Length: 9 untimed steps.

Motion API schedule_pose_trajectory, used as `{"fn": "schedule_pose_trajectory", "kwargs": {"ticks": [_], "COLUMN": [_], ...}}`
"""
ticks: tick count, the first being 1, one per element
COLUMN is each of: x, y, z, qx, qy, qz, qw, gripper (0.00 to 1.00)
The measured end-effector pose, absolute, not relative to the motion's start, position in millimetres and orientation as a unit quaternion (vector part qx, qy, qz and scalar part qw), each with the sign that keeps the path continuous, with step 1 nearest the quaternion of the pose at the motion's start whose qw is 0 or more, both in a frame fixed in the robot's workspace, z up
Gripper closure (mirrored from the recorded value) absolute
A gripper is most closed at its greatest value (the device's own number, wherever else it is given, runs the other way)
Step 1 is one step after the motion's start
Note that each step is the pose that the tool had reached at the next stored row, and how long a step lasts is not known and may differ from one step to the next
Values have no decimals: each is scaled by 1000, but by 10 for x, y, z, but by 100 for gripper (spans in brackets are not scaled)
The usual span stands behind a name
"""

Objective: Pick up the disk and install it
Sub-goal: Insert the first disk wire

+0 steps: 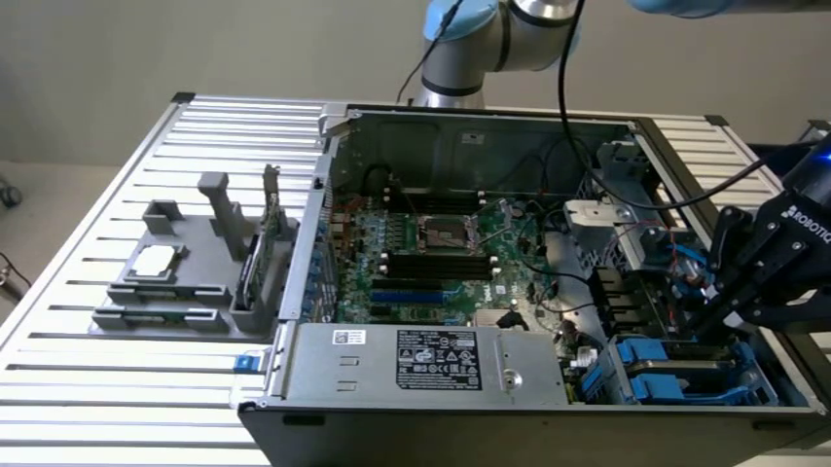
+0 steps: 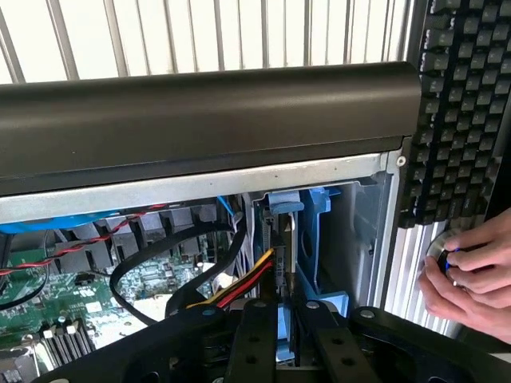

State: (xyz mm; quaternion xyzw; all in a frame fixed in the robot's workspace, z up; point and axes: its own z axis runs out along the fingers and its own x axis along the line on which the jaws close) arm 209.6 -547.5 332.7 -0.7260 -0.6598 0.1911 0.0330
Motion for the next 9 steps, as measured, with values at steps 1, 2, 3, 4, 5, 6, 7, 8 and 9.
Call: {"fn": "schedule_pose_trajectory", "kwargs": {"ticks": [1, 2, 3, 4, 5, 6, 7, 8, 9], "x": [2098, 2100, 2100, 2101, 2102, 2103, 2104, 2104, 2104], "y": [-5475, -5475, -5475, -5475, -5475, -5475, -5475, -5475, -5475], "z": [3322, 3315, 3309, 3304, 3297, 3294, 3292, 3289, 3286], "qx": [-726, -726, -726, -726, -726, -725, -725, -725, -725], "qy": [-660, -660, -660, -660, -660, -660, -660, -660, -660], "qz": [191, 192, 192, 192, 193, 193, 194, 194, 194], "qw": [33, 34, 34, 34, 35, 35, 35, 35, 35], "gripper": [84, 84, 84, 84, 84, 84, 84, 84, 84]}}
